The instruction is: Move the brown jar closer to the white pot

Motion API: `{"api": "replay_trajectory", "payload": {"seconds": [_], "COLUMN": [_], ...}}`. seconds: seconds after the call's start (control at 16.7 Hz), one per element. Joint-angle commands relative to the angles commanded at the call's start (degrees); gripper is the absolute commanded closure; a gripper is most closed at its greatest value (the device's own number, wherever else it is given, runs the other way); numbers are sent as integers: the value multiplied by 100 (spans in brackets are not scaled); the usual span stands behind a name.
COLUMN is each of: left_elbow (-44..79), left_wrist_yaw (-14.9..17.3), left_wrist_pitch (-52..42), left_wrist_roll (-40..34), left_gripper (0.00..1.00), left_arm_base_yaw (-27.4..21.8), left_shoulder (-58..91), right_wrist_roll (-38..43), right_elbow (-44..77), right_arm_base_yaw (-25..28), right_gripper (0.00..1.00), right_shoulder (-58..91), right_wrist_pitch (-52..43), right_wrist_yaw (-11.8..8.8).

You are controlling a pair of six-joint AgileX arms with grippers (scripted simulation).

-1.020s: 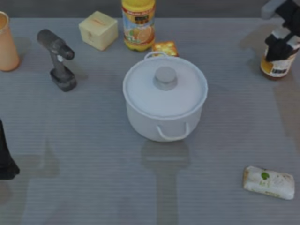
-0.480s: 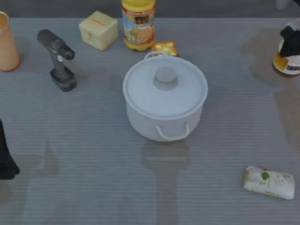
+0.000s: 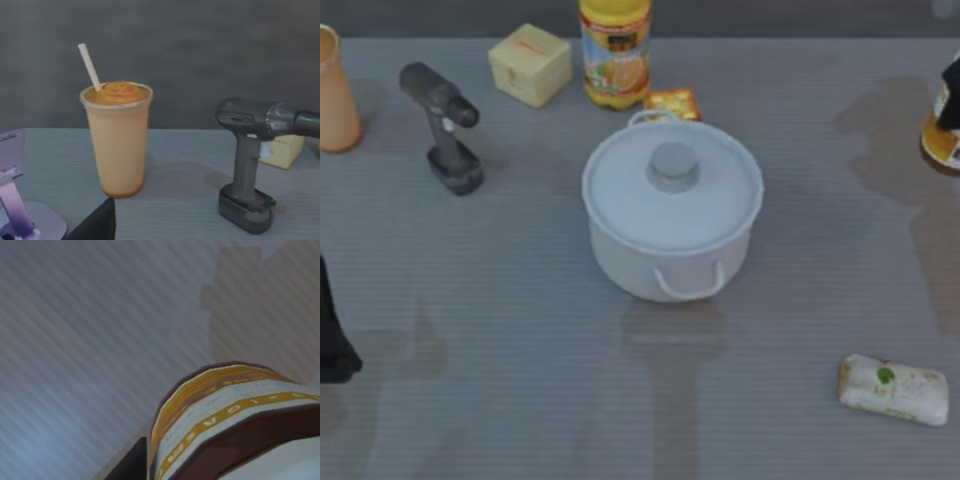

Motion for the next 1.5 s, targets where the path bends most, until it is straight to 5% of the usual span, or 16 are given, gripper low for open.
{"api": "replay_trajectory", "payload": {"seconds": [0.36,1.08,1.26,1.5], "left_elbow": [0,0,0,0], "left_wrist_yaw": [0,0,0,0], "left_wrist_pitch": [0,0,0,0], "left_wrist_roll": [0,0,0,0], "left_gripper": [0,0,0,0], "left_arm_base_yaw": [0,0,0,0], "left_shoulder": [0,0,0,0], "right_wrist_roll": [409,5431,6009,6090], "right_elbow": [-141,-2120,-2447,-2500], "right_arm_base_yaw": [108,1605,1825,1860], "right_gripper": [100,100,100,100], "right_shoulder": [-27,-743,-891,-915], "right_wrist_pitch": [131,1673,1930,1971], "right_wrist_yaw": [121,1479,1692,1726]}}
